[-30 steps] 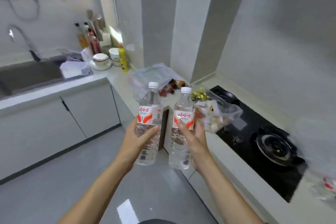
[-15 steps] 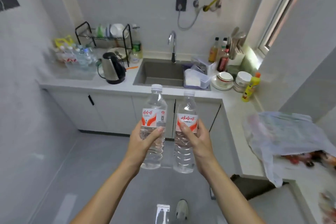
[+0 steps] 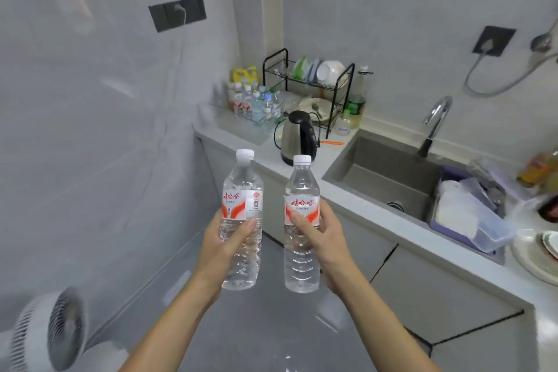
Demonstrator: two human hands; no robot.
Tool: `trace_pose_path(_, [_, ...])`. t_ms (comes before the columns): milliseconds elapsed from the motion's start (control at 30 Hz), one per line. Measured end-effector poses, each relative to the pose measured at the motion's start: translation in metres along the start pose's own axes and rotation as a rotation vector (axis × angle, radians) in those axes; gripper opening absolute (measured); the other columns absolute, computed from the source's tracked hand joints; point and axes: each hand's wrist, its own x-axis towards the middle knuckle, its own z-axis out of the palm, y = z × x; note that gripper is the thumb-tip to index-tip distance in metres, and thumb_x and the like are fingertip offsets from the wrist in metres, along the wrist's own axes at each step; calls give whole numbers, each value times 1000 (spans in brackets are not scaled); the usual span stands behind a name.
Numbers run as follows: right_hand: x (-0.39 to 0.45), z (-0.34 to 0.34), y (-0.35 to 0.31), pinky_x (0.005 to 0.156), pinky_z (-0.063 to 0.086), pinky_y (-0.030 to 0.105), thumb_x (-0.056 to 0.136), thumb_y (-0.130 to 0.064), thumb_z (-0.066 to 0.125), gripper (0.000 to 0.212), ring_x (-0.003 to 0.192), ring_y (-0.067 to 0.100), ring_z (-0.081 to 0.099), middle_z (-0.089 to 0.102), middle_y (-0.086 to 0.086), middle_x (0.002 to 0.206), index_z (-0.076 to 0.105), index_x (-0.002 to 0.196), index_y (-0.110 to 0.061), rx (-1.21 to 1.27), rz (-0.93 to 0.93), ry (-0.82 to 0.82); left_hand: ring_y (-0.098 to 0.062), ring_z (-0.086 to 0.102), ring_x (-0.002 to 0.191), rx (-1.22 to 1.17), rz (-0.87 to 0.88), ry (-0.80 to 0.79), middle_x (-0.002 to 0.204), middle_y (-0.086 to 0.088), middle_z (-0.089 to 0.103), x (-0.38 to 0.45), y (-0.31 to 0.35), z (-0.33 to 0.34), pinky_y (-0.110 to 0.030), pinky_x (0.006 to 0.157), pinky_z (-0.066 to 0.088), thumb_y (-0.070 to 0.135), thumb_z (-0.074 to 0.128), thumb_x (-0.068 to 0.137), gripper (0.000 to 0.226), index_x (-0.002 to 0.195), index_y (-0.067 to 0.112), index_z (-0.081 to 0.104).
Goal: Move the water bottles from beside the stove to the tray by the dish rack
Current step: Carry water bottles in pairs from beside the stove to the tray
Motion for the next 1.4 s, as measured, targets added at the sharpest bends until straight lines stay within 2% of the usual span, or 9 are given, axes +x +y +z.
trace_pose_path(367, [216, 95, 17, 88, 63, 46, 91, -37, 81, 42, 106, 25, 75, 76, 5, 115, 64, 127, -25, -156, 62, -189, -30, 77, 93, -110, -31, 151, 102, -7, 79, 201, -13, -80, -47, 87, 59, 56, 81, 73, 55, 117, 25, 72])
trace_pose_path(567, [337, 151, 12, 91, 62, 42, 90, -35, 82, 41, 105, 26, 75, 77, 5, 112, 64, 125, -23, -175, 55, -126, -26, 75, 80, -101, -29, 73, 93, -9, 78, 325, 16, -120, -30, 67, 60, 43, 76, 79, 45, 116, 19, 70])
trace_pose_path(700, [403, 172, 11, 90, 62, 36, 91, -33, 80, 39, 104, 21, 76, 77, 2, 112, 63, 125, -23, -164, 58, -102, -26, 76, 81, -89, -34, 48, 97, -13, 78, 401, 26, -135, -29, 68, 61, 44, 71, 82, 47, 121, 17, 67])
trace_pose_path(833, [472, 174, 16, 85, 61, 34, 91, -30, 82, 41, 103, 22, 76, 77, 7, 112, 63, 125, -20, -149, 69, -80, -38, 75, 91, -66, -47, 5, 105, -19, 75, 475, 30, -133, -39, 76, 65, 46, 74, 82, 50, 123, 20, 66])
trace_pose_path(933, [529, 169, 24, 80, 61, 30, 90, -27, 82, 39, 98, 18, 76, 77, 3, 107, 63, 123, -20, -159, 65, -49, -27, 77, 99, 13, -58, -25, 110, -7, 78, 535, 29, -127, -30, 78, 64, 47, 75, 81, 49, 126, 29, 65])
trace_pose_path(1000, [568, 164, 28, 72, 60, 27, 90, -26, 83, 37, 92, 20, 75, 76, 3, 100, 63, 120, -18, -158, 55, -28, -21, 77, 103, 44, -84, -19, 115, 0, 78, 575, 30, -123, -37, 90, 62, 53, 80, 75, 63, 132, 32, 62])
trace_pose_path(1133, [635, 152, 30, 82, 65, 44, 86, -32, 87, 40, 92, 21, 73, 76, -3, 98, 63, 118, -23, -213, 32, 37, -22, 77, 103, 140, -124, 8, 113, 2, 78, 645, 36, -113, -52, 101, 58, 51, 85, 70, 63, 126, 32, 63])
trace_pose_path(1233, [673, 144, 28, 89, 63, 48, 83, -37, 89, 49, 93, 17, 73, 75, -9, 102, 62, 122, -25, -255, 7, 84, -18, 74, 106, 237, -102, 21, 114, 6, 77, 689, 40, -101, -48, 102, 57, 51, 88, 71, 62, 124, 32, 62])
trace_pose_path(1400, [710, 138, 27, 81, 61, 36, 82, -34, 91, 58, 88, 9, 72, 75, -16, 103, 58, 128, -25, -313, -30, 165, -7, 72, 104, 289, -41, -20, 114, 9, 74, 750, 41, -82, -26, 89, 57, 31, 91, 78, 59, 128, 30, 60])
